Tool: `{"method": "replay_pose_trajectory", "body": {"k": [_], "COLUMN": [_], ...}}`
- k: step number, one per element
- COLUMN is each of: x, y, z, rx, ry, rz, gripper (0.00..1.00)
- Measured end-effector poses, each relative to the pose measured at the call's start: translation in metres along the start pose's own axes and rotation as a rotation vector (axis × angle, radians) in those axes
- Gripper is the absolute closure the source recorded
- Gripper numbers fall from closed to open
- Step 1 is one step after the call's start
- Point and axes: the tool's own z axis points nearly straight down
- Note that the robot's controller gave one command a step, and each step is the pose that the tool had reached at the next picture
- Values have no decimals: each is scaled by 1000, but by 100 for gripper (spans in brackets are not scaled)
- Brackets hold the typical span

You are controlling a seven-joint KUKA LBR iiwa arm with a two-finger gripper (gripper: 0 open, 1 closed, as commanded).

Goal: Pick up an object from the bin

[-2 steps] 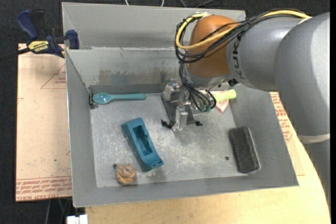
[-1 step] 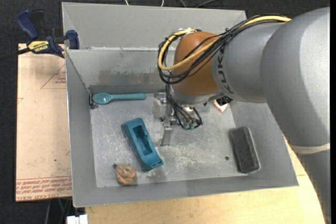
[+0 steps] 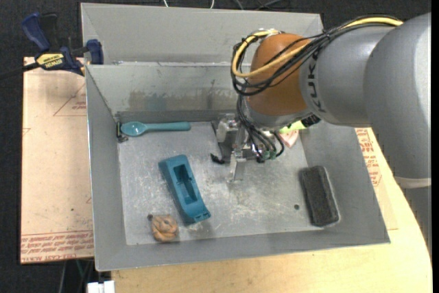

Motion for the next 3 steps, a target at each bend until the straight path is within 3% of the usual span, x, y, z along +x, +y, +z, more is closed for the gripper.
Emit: {"method": "replay_pose_trajectory", "body": {"k": [1,2,3], "x": [16,20,37], "y": [33,-12,-31], "z": [-19,-15,-6], "rx": [-2,0,-9], "ry": [6,3,3], "rz": [44,12,1], "gripper": [0,0,100]}}
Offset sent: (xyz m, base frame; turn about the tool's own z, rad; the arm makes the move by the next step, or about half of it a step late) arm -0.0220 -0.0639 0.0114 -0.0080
